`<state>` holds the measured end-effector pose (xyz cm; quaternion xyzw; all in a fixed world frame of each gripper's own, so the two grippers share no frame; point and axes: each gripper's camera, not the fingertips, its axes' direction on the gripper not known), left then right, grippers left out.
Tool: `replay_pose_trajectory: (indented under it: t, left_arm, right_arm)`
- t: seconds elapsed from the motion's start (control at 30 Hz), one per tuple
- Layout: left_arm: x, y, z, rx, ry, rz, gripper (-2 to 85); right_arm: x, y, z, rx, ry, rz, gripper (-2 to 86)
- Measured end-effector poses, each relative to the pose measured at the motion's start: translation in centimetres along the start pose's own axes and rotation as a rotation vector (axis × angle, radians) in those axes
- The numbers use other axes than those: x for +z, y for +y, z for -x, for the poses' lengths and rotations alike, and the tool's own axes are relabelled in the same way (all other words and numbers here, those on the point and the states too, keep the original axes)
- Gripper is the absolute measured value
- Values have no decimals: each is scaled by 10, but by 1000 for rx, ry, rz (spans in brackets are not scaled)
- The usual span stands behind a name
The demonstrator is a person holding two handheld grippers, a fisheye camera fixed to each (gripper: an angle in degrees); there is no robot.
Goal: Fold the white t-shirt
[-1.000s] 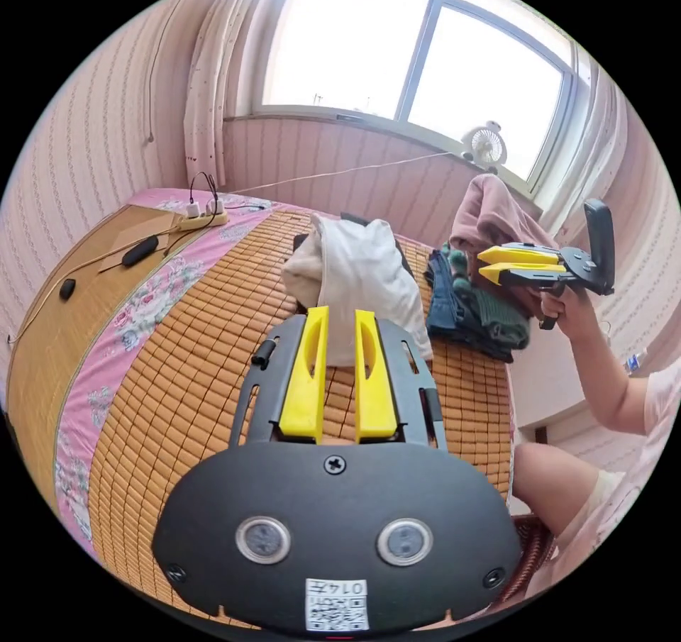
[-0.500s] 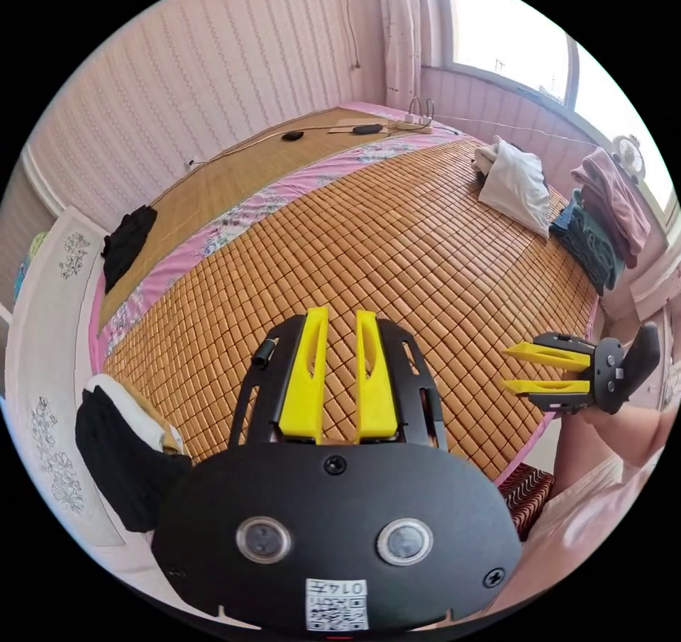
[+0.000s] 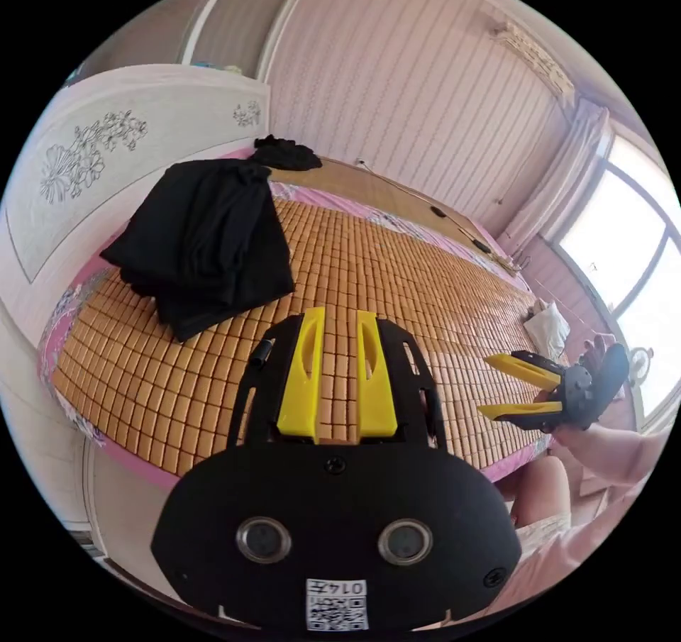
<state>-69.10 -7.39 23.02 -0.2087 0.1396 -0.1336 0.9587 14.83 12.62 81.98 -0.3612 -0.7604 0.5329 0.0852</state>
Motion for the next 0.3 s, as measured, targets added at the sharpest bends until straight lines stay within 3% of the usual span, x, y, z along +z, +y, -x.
replay_pose_trajectory:
  t: [0.13, 0.3]
  left_arm:
    - [-48, 16, 96, -167, -58, -77, 76]
    - [-83, -4, 163, -203, -154, -129, 77]
  right_arm:
    - [35, -107, 21, -163, -30, 14, 150]
    - [80, -236, 54, -308, -19, 2, 135]
